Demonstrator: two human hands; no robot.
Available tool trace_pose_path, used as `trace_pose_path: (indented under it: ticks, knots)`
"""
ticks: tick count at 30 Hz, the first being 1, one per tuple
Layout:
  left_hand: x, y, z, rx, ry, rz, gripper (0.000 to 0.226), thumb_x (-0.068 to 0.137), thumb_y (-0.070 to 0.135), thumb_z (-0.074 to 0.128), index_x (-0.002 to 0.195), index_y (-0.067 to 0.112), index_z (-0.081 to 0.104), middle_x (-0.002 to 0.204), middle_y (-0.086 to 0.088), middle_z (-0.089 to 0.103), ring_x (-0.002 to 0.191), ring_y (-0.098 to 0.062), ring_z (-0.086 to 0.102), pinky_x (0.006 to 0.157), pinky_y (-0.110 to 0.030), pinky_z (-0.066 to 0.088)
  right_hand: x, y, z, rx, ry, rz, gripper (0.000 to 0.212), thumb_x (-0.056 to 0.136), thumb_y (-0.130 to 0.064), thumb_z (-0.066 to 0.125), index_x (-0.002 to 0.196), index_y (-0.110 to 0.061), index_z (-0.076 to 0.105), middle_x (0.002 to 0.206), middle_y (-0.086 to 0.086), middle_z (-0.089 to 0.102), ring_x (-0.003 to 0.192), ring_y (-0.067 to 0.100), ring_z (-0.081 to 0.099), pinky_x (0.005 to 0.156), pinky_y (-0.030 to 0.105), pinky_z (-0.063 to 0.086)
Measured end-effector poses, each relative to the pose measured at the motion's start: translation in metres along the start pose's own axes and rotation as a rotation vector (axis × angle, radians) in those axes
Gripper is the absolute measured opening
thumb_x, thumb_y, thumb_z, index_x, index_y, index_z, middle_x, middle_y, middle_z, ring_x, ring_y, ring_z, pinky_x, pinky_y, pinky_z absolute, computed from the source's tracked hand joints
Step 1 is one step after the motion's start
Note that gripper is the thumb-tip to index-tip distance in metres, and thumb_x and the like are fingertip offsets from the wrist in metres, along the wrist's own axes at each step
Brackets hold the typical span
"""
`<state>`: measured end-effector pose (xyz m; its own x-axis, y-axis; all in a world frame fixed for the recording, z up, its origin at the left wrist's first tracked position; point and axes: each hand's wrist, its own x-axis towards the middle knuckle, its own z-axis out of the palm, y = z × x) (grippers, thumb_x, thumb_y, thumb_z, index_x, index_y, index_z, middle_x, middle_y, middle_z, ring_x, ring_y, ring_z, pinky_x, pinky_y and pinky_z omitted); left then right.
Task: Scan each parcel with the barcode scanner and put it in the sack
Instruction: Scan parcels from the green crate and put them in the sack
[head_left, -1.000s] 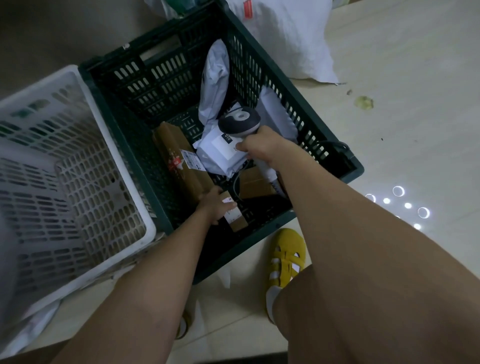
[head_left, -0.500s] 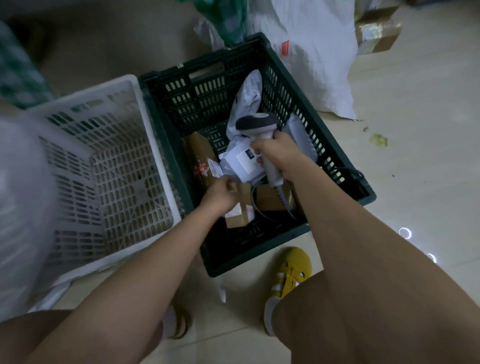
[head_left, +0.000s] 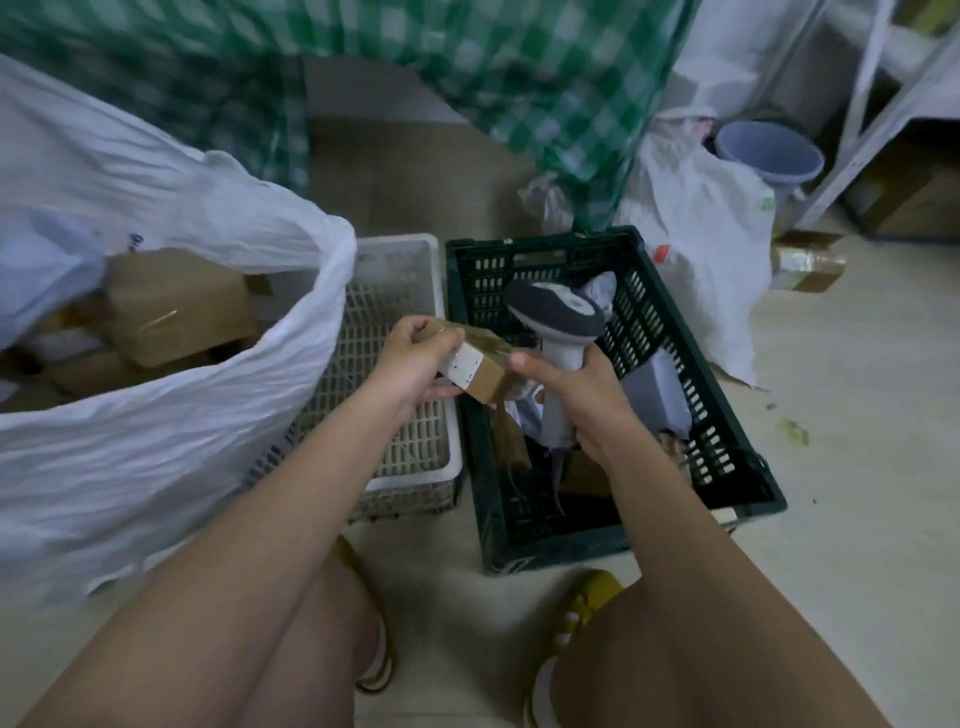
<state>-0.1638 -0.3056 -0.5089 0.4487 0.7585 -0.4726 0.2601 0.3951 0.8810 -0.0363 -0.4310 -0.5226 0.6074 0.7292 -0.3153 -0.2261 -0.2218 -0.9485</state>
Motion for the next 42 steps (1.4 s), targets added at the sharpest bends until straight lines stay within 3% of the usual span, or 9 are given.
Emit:
trace_pose_path:
  ticks: [7,11,15,21,26,31,36,40,42]
  knots:
    - [0.007,-0.007,0.000,-0.125,-0.065,-0.081,0.032,0.096,0.020,0.057,0.127,0.022,0.045,0.123,-0.010,0.054,0.093,-0.016,0.060,0.060,-0.028,0.057,0.007,0.011,0.023,-0.081,0.009,-0.067,0.053,0.077,-0.016,0.080,0.123,-0.010,0.056,0.107,-0.001,0.071,0.096,0.010,0.068,0.080,0.030,0.059]
    - [0.020,-0.001,-0.015,-0.020,-0.218,-0.027,0.047,0.090,0.031,0.064,0.132,0.023,0.043,0.129,-0.006,0.053,0.111,-0.016,0.057,0.086,-0.031,0.054,0.018,0.007,0.021,-0.031,0.064,-0.101,0.040,0.082,-0.014,0.074,0.118,-0.006,0.060,0.101,0.001,0.072,0.092,0.013,0.069,0.075,0.028,0.057]
    - [0.032,-0.005,-0.030,0.272,-0.333,0.097,0.078,0.079,0.016,0.077,0.144,0.033,0.037,0.126,0.010,0.055,0.121,-0.011,0.051,0.106,-0.031,0.042,0.036,0.003,0.014,0.120,0.103,-0.025,0.054,0.082,-0.018,0.074,0.131,-0.010,0.051,0.118,0.007,0.066,0.103,0.021,0.067,0.087,0.043,0.057]
    - [0.040,-0.006,-0.030,0.352,-0.182,0.341,0.040,0.087,0.022,0.069,0.125,0.029,0.057,0.120,0.012,0.062,0.114,-0.007,0.055,0.078,-0.007,0.042,0.048,0.002,0.020,0.236,0.171,-0.026,0.056,0.084,-0.024,0.071,0.133,-0.010,0.049,0.120,0.010,0.065,0.103,0.025,0.066,0.085,0.043,0.057]
    - [0.039,-0.004,-0.027,0.333,-0.188,0.336,0.038,0.090,0.032,0.063,0.128,0.031,0.056,0.120,0.013,0.061,0.109,-0.005,0.055,0.087,-0.021,0.047,0.049,-0.001,0.013,0.171,0.116,-0.074,0.067,0.071,-0.032,0.074,0.129,-0.008,0.051,0.115,0.008,0.067,0.103,0.024,0.066,0.075,0.032,0.056]
    - [0.036,-0.003,-0.021,0.221,-0.180,0.287,0.035,0.093,0.034,0.059,0.127,0.032,0.052,0.107,0.019,0.059,0.097,-0.001,0.057,0.068,-0.017,0.050,0.046,-0.001,0.005,0.101,0.088,-0.091,0.056,0.076,-0.017,0.074,0.126,-0.009,0.051,0.109,0.001,0.067,0.096,0.014,0.067,0.075,0.027,0.057]
    - [0.036,0.000,-0.020,0.108,-0.116,0.192,0.038,0.093,0.038,0.057,0.129,0.027,0.049,0.110,0.011,0.060,0.093,-0.002,0.060,0.068,-0.025,0.053,0.048,0.004,-0.009,0.024,0.130,-0.078,0.053,0.075,-0.017,0.079,0.121,-0.007,0.056,0.104,0.006,0.072,0.098,0.026,0.068,0.084,0.045,0.058]
    - [0.038,-0.005,-0.016,0.181,-0.154,0.207,0.042,0.092,0.041,0.057,0.131,0.027,0.052,0.116,0.005,0.064,0.098,-0.009,0.063,0.077,-0.029,0.054,0.044,0.010,-0.008,0.013,0.076,-0.052,0.043,0.077,-0.011,0.076,0.116,-0.010,0.055,0.094,-0.001,0.071,0.081,0.010,0.070,0.063,0.024,0.056]
    - [0.040,-0.007,-0.013,0.202,-0.133,0.208,0.052,0.091,0.043,0.059,0.138,0.029,0.043,0.121,0.003,0.060,0.103,-0.011,0.061,0.080,-0.031,0.054,0.044,0.013,-0.005,0.047,0.089,-0.035,0.046,0.078,-0.012,0.077,0.118,-0.009,0.055,0.096,0.001,0.071,0.080,0.007,0.071,0.061,0.023,0.056]
